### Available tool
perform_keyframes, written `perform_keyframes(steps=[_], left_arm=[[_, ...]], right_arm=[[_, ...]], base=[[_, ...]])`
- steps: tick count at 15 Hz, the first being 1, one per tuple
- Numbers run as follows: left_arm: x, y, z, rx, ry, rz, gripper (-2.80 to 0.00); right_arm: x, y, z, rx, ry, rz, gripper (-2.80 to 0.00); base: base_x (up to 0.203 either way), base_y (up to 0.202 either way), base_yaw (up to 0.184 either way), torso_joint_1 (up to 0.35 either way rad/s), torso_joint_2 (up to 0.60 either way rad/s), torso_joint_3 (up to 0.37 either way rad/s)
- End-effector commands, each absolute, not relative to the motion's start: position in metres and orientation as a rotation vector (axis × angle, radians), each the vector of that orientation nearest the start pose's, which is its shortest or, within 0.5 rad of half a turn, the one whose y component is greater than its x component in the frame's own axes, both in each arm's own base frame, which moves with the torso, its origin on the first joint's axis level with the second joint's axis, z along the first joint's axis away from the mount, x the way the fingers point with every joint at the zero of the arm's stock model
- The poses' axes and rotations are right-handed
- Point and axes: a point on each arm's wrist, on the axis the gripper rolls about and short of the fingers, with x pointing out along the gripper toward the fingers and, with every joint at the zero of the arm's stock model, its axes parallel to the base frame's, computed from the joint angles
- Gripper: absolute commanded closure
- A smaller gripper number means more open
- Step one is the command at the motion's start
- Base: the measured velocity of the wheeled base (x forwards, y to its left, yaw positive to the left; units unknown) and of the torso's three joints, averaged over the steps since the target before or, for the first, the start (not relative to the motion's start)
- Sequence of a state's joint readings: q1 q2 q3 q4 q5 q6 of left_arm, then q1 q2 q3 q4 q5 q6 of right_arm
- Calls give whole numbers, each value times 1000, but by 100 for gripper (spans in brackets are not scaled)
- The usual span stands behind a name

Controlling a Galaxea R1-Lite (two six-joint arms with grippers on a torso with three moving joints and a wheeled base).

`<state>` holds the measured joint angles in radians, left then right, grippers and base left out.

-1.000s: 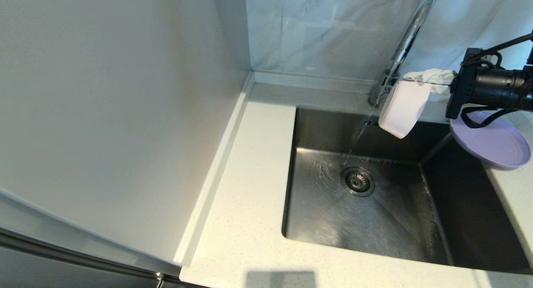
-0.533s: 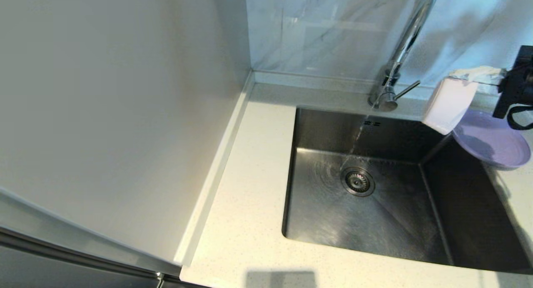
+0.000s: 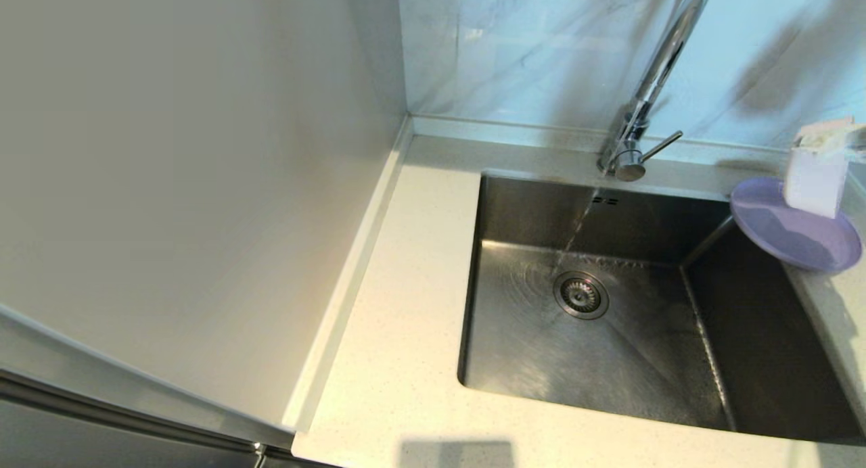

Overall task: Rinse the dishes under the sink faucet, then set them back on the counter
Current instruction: Place the bowl on the table

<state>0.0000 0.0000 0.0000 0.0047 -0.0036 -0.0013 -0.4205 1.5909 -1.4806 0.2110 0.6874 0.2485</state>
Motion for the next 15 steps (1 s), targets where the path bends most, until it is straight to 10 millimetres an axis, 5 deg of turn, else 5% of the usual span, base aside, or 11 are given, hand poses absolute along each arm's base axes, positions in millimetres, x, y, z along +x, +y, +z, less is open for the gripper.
perform_keyframes(steps=[1, 7, 12, 15], left_arm=[[-23, 0, 75, -2, 5, -3, 0], [-23, 0, 75, -2, 5, -3, 0], [-23, 0, 75, -2, 5, -3, 0], [-23, 0, 75, -2, 5, -3, 0]], right_arm=[[253, -91, 325, 254, 378, 24, 0], [223, -69, 324, -495, 427, 81, 0], [198, -70, 271, -527, 702, 56, 0], [209, -88, 253, -509, 834, -24, 0]], base=[[0, 0, 0, 0, 0, 0], [0, 0, 0, 0, 0, 0], [0, 0, 0, 0, 0, 0], [0, 0, 0, 0, 0, 0]])
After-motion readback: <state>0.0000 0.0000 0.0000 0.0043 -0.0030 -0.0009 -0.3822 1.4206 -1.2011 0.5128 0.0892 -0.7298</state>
